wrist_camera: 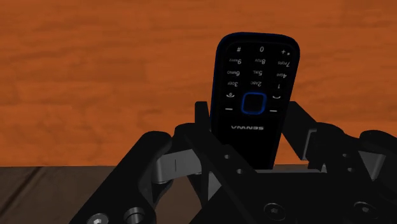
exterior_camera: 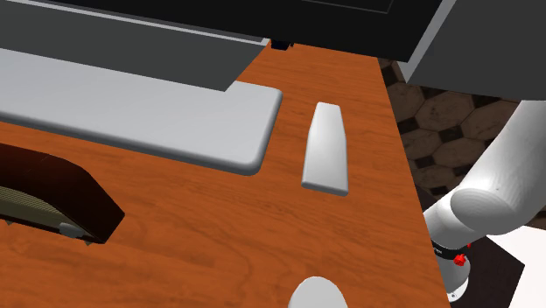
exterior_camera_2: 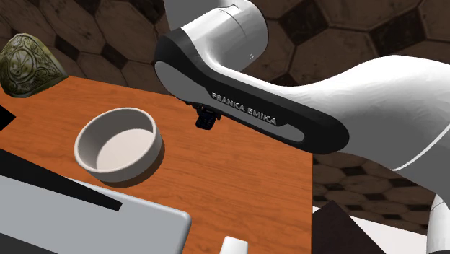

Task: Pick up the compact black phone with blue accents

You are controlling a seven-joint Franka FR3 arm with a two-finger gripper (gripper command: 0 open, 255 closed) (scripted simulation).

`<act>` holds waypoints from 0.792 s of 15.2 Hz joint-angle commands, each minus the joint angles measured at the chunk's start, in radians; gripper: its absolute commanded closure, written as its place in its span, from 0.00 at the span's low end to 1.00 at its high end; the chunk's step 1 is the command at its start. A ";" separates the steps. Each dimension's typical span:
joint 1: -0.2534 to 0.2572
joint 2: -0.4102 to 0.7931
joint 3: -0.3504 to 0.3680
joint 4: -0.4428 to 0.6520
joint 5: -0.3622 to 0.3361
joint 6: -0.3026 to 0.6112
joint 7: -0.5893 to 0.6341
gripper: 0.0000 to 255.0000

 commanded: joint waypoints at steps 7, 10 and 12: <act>0.017 0.038 0.002 0.155 -0.014 -0.120 -0.002 1.00; 0.027 0.061 0.003 0.229 -0.023 -0.173 -0.003 1.00; 0.036 0.080 0.004 0.285 -0.031 -0.210 -0.003 1.00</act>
